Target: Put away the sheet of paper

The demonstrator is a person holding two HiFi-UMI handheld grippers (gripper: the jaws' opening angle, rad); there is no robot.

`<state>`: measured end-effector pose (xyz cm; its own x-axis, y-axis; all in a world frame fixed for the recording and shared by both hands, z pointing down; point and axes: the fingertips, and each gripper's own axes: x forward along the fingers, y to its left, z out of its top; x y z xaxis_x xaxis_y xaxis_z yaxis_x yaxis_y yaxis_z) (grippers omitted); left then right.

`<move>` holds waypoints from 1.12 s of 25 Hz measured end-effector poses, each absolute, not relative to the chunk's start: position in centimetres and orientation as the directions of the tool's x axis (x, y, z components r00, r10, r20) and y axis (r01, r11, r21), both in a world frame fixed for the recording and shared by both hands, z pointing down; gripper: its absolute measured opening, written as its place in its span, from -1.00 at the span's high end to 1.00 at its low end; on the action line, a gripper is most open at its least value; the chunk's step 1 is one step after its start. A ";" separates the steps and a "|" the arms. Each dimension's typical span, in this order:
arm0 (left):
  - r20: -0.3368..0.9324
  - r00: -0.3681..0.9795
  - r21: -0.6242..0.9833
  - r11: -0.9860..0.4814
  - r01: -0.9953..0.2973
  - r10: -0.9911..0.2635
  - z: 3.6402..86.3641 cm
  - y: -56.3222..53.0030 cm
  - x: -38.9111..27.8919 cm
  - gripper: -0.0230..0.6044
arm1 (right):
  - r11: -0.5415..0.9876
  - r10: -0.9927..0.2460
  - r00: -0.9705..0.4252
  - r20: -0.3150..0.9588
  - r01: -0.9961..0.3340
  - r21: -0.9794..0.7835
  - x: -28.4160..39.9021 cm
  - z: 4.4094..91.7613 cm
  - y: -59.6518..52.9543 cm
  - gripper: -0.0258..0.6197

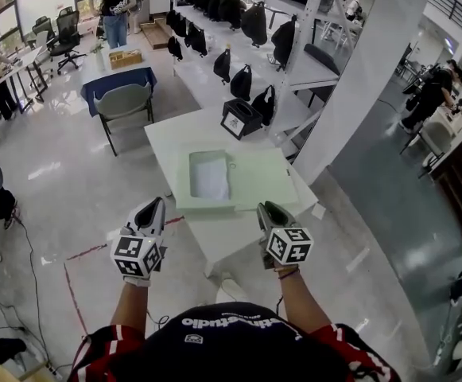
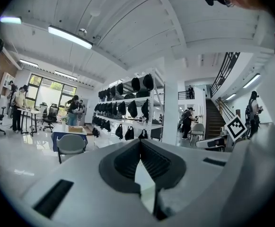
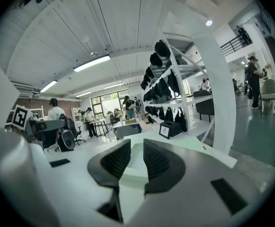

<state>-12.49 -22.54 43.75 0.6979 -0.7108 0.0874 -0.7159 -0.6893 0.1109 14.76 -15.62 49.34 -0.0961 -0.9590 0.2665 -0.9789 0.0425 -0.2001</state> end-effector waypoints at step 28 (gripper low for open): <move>-0.001 0.714 0.120 -0.709 -0.695 -0.700 39.8 -20.5 -12.6 0.91 | 0.019 -0.997 -0.026 0.070 -0.995 -0.100 14.6 40.1 -13.0 0.83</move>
<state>-12.63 -20.54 39.85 0.7145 -0.6997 -0.0012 -0.6945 -0.7094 0.1199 14.56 -13.04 40.15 -0.0264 -0.9972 0.0697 -0.9948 0.0193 -0.1002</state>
